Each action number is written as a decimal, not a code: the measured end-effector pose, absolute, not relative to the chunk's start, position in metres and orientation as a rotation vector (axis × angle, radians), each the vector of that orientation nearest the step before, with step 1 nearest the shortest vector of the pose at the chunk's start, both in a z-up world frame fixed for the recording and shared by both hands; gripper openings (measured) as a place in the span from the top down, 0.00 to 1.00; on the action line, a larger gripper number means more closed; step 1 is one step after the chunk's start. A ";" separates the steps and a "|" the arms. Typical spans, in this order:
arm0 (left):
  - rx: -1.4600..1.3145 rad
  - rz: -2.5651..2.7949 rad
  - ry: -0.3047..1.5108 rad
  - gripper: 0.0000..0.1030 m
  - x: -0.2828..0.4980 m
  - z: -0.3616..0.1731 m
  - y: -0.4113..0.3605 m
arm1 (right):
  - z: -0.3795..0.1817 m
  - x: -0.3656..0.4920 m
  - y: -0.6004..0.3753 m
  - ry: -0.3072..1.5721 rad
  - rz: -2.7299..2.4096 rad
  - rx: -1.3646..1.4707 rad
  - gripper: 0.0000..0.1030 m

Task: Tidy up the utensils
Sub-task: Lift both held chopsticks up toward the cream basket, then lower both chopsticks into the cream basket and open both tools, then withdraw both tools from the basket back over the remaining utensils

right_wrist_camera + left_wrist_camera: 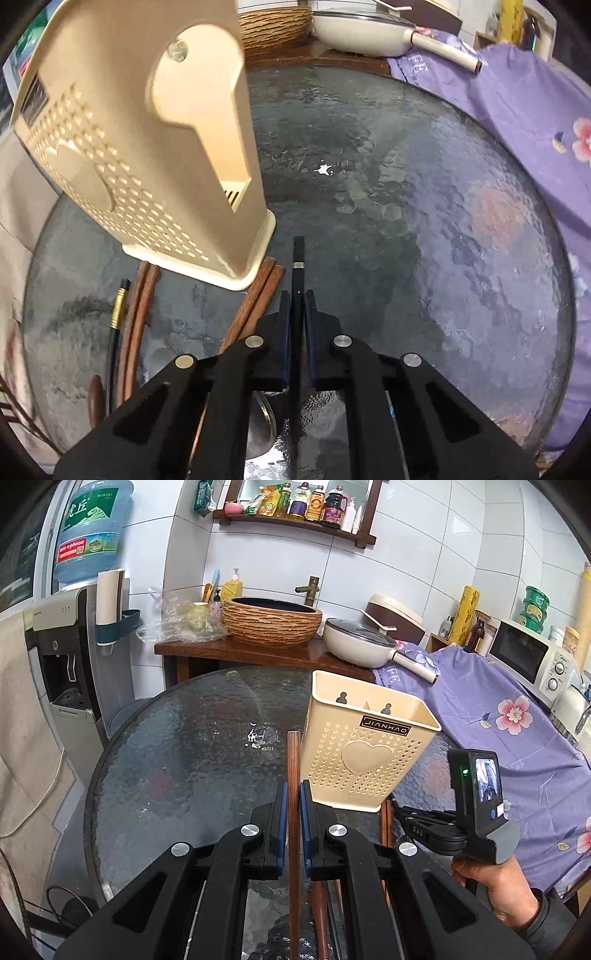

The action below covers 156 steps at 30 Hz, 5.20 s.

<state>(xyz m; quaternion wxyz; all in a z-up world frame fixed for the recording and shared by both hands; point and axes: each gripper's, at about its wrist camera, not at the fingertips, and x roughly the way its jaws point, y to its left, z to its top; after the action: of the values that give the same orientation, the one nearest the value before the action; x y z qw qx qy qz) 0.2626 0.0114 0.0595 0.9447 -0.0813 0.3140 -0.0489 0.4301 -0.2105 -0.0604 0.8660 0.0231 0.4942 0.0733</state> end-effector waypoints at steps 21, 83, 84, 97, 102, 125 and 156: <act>-0.171 -0.124 0.574 0.94 0.246 0.076 0.016 | 0.036 0.362 -0.266 0.688 0.321 0.200 0.92; -0.364 -0.034 0.205 0.94 0.351 0.191 0.006 | 0.196 0.415 -0.225 0.339 0.282 0.203 0.92; -0.368 -0.035 0.216 0.94 0.353 0.184 0.005 | 0.187 0.418 -0.225 0.354 0.280 0.209 0.92; -0.318 -0.043 0.312 0.94 0.368 0.136 -0.002 | 0.127 0.433 -0.218 0.447 0.290 0.200 0.92; -0.304 -0.045 0.346 0.94 0.372 0.124 -0.003 | 0.116 0.433 -0.217 0.468 0.290 0.201 0.92; -0.242 -0.098 0.368 0.37 0.346 0.110 -0.004 | 0.106 0.404 -0.233 0.453 0.224 0.166 0.46; 0.021 -0.156 0.834 0.44 0.247 -0.036 -0.002 | -0.064 0.307 -0.202 0.898 0.200 -0.091 0.46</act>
<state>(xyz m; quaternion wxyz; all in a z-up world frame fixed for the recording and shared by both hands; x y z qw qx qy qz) 0.2471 -0.0016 -0.0362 0.9113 0.0100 0.4045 -0.0757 0.3074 -0.2019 -0.0640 0.8950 -0.0437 0.4333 0.0967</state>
